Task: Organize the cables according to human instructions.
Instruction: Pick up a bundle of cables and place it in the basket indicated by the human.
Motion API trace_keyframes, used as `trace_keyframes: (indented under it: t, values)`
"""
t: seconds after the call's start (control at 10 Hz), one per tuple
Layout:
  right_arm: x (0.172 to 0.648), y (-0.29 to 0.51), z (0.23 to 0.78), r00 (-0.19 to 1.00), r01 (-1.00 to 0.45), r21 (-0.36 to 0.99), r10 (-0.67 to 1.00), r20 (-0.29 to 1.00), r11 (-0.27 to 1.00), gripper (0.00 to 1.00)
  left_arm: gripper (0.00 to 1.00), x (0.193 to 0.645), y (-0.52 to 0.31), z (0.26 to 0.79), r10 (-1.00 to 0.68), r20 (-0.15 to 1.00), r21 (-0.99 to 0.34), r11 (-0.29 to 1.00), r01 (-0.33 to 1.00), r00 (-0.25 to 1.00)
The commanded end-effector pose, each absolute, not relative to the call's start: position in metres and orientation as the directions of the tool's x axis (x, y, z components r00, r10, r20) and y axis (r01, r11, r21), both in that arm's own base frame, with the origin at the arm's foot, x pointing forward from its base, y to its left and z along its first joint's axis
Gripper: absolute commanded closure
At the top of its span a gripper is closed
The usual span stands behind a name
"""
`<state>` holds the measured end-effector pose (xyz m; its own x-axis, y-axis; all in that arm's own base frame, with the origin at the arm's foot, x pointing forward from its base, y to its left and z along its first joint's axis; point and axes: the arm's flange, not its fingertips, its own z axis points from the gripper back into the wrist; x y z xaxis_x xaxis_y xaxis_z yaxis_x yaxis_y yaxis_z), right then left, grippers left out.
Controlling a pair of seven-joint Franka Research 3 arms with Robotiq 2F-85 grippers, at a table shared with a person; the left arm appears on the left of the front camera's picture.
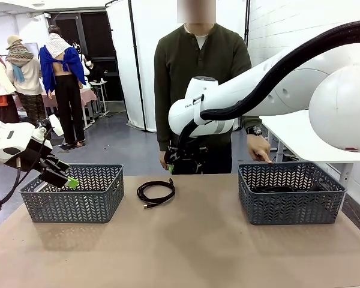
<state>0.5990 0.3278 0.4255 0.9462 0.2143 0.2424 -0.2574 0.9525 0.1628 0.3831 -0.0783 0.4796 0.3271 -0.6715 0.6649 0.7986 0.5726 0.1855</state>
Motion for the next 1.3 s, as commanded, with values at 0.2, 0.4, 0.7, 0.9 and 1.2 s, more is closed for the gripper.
trace_keyframes:
  t: [0.2, 0.4, 0.7, 0.9, 1.2]
  values:
    - [0.625, 0.356, 0.41, 0.961, -0.165, 0.115, 0.134, 0.241, 0.98, 0.0, 0.0, 0.386, -0.076, 0.477, -0.67, 0.669, 0.181, 0.566, 0.804, 0.321]
    - [0.635, 0.364, 0.398, 0.968, -0.138, 0.101, 0.112, 0.225, 0.985, 0.0, 0.0, 0.386, -0.076, 0.477, -0.67, 0.669, 0.181, 0.566, 0.804, 0.321]
    - [0.649, 0.37, 0.379, 0.972, -0.089, 0.067, 0.071, 0.225, 0.994, 0.0, 0.0, 0.386, -0.076, 0.477, -0.67, 0.669, 0.181, 0.566, 0.804, 0.321]
    - [0.657, 0.372, 0.367, 0.974, -0.054, 0.058, 0.04, 0.221, 0.997, 0.0, 0.0, 0.386, -0.076, 0.477, -0.67, 0.669, 0.181, 0.566, 0.804, 0.321]
    - [0.665, 0.374, 0.35, 0.979, -0.001, 0.035, -0.007, 0.206, 0.999, 0.0, 0.0, 0.386, -0.076, 0.477, -0.67, 0.669, 0.181, 0.566, 0.804, 0.321]
